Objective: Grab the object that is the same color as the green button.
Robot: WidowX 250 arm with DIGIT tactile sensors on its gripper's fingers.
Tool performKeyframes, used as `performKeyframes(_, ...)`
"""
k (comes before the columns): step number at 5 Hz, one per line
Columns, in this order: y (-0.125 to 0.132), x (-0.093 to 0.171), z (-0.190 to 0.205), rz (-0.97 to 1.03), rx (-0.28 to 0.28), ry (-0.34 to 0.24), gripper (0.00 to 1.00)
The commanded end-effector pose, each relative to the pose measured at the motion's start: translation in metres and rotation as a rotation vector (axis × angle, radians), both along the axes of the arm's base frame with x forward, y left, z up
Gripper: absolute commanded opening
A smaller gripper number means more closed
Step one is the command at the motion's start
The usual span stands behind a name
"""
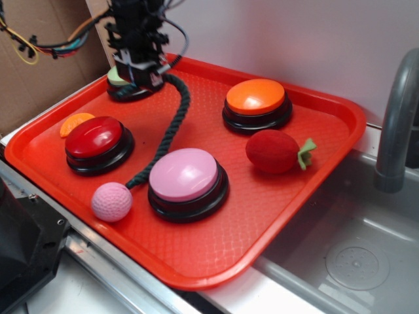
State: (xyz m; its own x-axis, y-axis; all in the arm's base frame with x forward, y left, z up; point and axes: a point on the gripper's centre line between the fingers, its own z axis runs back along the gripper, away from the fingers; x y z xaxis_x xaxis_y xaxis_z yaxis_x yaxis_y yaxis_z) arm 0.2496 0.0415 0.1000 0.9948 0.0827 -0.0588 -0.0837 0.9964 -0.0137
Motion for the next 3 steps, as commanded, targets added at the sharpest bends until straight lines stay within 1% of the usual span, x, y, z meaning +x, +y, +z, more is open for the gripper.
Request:
performKeyframes(1, 0.009, -0.006, 0.086, 0.055, 0.017, -0.156, 0.0)
performKeyframes(2, 0.015, -0.013, 0.1, 0.109, 0.029, -0.203, 0.0)
performKeyframes(3, 0.019, -0.014, 0.099, 0.152, 0.027, -0.163, 0.0)
